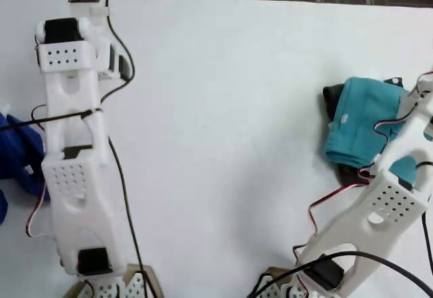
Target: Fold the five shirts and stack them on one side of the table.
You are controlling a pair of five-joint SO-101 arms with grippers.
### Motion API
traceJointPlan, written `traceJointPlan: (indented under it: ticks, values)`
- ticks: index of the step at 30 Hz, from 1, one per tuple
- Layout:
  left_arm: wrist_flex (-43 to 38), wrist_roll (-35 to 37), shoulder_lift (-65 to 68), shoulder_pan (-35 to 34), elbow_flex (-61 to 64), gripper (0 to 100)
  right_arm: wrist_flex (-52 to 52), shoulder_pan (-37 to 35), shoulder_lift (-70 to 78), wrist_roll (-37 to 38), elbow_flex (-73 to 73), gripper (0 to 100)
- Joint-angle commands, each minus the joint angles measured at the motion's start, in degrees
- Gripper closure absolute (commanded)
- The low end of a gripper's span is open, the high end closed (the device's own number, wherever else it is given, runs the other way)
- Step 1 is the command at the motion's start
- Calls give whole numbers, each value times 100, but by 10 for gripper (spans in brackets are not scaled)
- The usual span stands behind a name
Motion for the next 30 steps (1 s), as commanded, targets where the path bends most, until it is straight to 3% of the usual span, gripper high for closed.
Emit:
traceJointPlan:
  ticks: [1,10,17,21,30]
  values:
    - [79,26,-369,105,-22,754,-400,-13,101,0,-273,680]
    - [88,26,-387,88,-22,755,-1288,-259,523,9,-273,681]
    - [88,26,-378,114,-22,755,-1279,-541,567,9,-466,807]
    - [88,26,-378,88,-22,755,-1244,-576,505,9,-589,808]
    - [79,26,-378,114,-22,755,796,-382,-136,18,-1407,807]
